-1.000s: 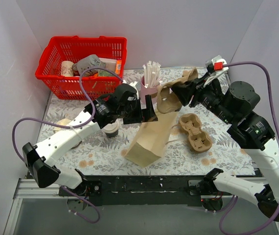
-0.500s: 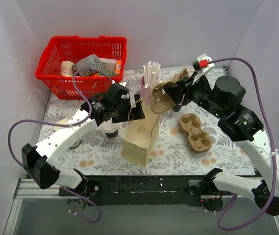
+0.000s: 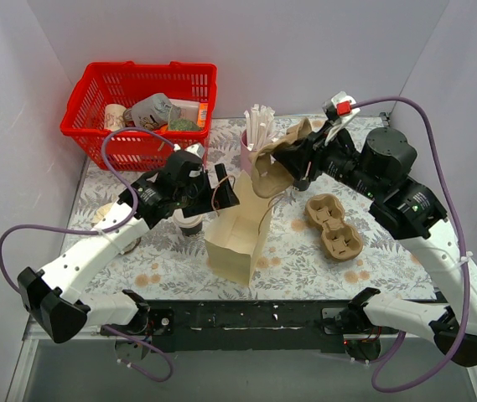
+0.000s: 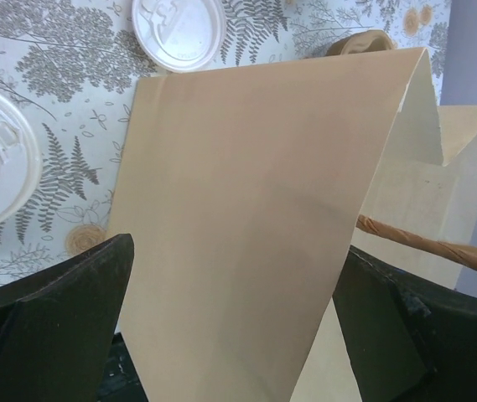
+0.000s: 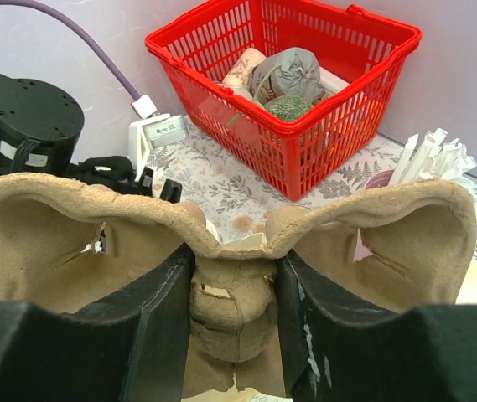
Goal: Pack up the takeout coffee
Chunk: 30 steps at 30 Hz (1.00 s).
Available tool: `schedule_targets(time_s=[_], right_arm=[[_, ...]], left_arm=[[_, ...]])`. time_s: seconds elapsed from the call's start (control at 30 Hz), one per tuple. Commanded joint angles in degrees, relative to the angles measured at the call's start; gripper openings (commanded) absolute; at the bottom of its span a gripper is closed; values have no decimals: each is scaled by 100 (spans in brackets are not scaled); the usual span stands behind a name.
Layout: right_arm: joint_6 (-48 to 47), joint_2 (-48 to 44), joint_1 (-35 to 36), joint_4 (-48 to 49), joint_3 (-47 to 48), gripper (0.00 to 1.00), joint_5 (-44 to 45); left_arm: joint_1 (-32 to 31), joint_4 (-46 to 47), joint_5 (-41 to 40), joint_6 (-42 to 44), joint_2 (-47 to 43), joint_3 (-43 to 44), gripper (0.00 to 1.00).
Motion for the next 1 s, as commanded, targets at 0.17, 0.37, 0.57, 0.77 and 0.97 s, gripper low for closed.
schedule_targets(time_s=[0.17, 0.37, 0.57, 0.77, 0.97], right_arm=[[-222, 360, -17, 5, 605, 46, -1089], [-548, 667, -17, 57, 869, 46, -2487], [-364, 1081, -17, -320, 1168, 46, -3823], [-73, 1362, -17, -760, 1142, 45, -4273], [24, 1520, -17, -795, 835, 45, -4484]], left_arm=[[482, -113, 734, -497, 165, 362, 98], [808, 9, 1446, -523, 140, 266, 98], [975, -131, 1614, -514, -1, 134, 98], [1124, -272, 1675, -444, 34, 64, 98], [1379, -175, 1930, -470, -45, -130, 98]])
